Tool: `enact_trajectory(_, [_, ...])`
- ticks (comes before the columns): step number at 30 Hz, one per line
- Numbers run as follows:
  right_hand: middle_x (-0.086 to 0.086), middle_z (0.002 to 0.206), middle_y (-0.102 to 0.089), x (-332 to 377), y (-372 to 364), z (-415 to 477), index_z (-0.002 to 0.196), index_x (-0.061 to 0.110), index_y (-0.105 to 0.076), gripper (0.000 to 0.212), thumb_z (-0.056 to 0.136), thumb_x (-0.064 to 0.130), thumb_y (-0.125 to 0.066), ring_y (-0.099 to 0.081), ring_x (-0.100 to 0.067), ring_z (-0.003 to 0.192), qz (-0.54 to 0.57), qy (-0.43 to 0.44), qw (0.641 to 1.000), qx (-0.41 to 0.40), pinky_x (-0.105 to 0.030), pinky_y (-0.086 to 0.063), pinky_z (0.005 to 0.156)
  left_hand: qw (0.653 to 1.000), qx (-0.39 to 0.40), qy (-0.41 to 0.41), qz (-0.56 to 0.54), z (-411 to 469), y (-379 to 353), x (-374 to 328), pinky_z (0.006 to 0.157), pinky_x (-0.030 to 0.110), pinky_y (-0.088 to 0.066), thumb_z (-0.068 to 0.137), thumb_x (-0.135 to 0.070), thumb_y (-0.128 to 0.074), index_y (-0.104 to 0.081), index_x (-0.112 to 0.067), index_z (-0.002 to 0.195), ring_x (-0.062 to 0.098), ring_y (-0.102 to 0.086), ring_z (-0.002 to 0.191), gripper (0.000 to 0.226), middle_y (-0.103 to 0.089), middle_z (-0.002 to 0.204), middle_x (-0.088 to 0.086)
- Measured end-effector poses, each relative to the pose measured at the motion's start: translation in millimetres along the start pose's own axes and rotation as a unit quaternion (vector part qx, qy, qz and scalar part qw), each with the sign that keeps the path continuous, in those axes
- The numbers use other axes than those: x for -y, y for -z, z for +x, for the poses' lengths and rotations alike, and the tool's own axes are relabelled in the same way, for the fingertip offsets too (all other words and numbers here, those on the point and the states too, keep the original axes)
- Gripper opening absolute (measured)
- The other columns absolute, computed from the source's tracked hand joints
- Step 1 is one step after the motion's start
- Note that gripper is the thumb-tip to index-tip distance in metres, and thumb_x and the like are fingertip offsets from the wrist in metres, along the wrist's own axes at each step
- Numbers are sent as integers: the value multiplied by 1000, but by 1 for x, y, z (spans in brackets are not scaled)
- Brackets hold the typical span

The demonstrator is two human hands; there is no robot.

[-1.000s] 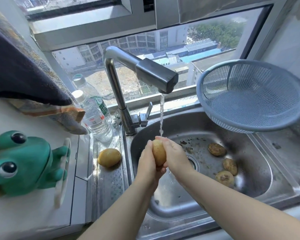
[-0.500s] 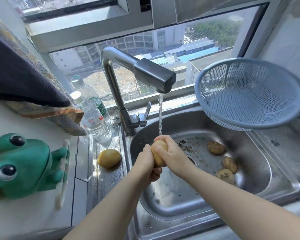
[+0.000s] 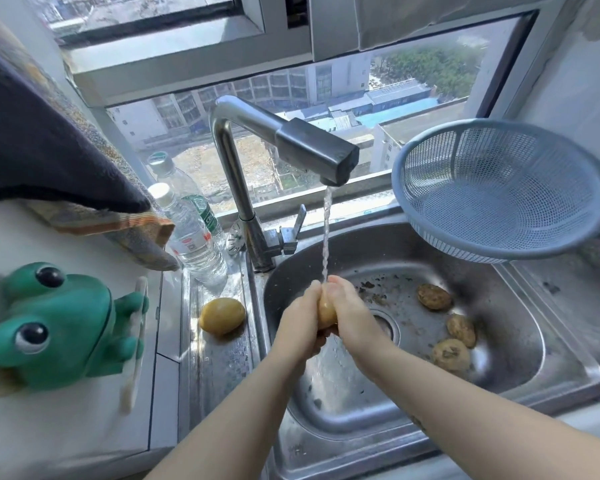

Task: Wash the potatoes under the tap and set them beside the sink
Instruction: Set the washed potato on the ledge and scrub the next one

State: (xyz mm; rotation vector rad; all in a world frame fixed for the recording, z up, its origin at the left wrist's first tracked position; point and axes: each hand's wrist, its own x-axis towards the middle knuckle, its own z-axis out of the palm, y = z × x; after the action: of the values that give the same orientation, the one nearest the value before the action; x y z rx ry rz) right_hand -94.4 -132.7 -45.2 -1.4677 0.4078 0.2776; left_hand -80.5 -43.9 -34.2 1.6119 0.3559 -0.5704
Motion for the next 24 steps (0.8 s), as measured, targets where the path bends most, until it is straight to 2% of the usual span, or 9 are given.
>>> enact_trajectory(3, [-6, 133, -47, -7, 5, -9, 146, 27, -23, 55, 97, 33, -48, -53, -23, 119, -90, 47, 994, 39, -36, -42, 104, 997, 20, 71, 13, 1, 9, -1, 37, 16, -21, 97, -42, -23, -49, -12, 64, 10, -28, 36, 52, -42, 44, 1])
enact_trajectory(6, [-6, 115, -57, -2, 8, -11, 133, 32, -37, 50, 90, 28, -62, -62, -19, 94, -70, 49, 995, 53, -26, -51, 84, 996, 27, 90, 6, -2, 10, -4, 36, 14, -20, 97, -29, -20, -48, -10, 64, 10, -27, 35, 47, -42, 43, 4])
enact_trajectory(9, [-10, 98, -62, 5, 3, -3, 107, 25, -55, 32, 80, 27, -71, -62, -18, 76, 9, 15, 1000, -11, -29, -52, 62, 998, 13, 39, 52, -7, 4, -7, 37, 16, -24, 102, -33, -17, -53, -8, 74, 11, -31, 37, 53, -46, 49, 6])
enact_trajectory(12, [-10, 83, -63, 15, 0, 3, 92, 14, -61, 9, 88, 22, -60, -60, -20, 68, 99, -25, 993, -64, -29, -48, 53, 989, 21, -66, 130, -6, 0, -1, 45, 25, -31, 100, -44, -18, -52, -11, 89, 12, -38, 46, 48, -48, 65, 8])
enact_trajectory(16, [-15, 83, -63, 24, 0, 7, 80, 12, -66, 29, 95, 24, -44, -60, -28, 75, 144, -86, 981, -102, -42, -54, 69, 981, 66, -97, 157, -12, 2, 1, 51, 26, -35, 98, -51, -25, -45, -12, 107, 9, -41, 52, 45, -46, 69, -1])
enact_trajectory(18, [-19, 87, -63, 26, 0, 8, 76, 14, -67, 35, 96, 22, -40, -59, -32, 78, 142, -112, 977, -112, -47, -52, 74, 980, 76, -114, 145, -16, 3, 1, 50, 22, -37, 102, -43, -27, -46, -19, 100, 9, -41, 55, 31, -49, 73, -1])
enact_trajectory(20, [-21, 91, -63, 26, -1, 7, 76, 14, -68, 37, 96, 22, -38, -58, -35, 81, 141, -119, 976, -114, -47, -50, 73, 980, 94, -134, 116, -17, 2, -1, 45, 18, -34, 101, -39, -32, -52, -19, 91, 10, -38, 53, 29, -51, 73, 5])
enact_trajectory(22, [-20, 95, -64, 26, -2, 4, 87, 13, -66, 36, 99, 25, -34, -59, -32, 82, 132, -113, 980, -99, -46, -51, 77, 980, 104, -144, 95, -14, 2, -2, 42, 19, -30, 93, -43, -37, -58, -14, 85, 11, -35, 49, 37, -51, 71, 10])
enact_trajectory(24, [-17, 104, -63, 21, -4, 3, 108, 12, -60, 34, 101, 29, -32, -60, -27, 88, 99, -80, 990, -65, -44, -51, 85, 991, 58, -105, 59, -9, 3, -4, 42, 20, -26, 85, -45, -40, -55, -16, 73, 13, -33, 46, 35, -47, 65, 11])
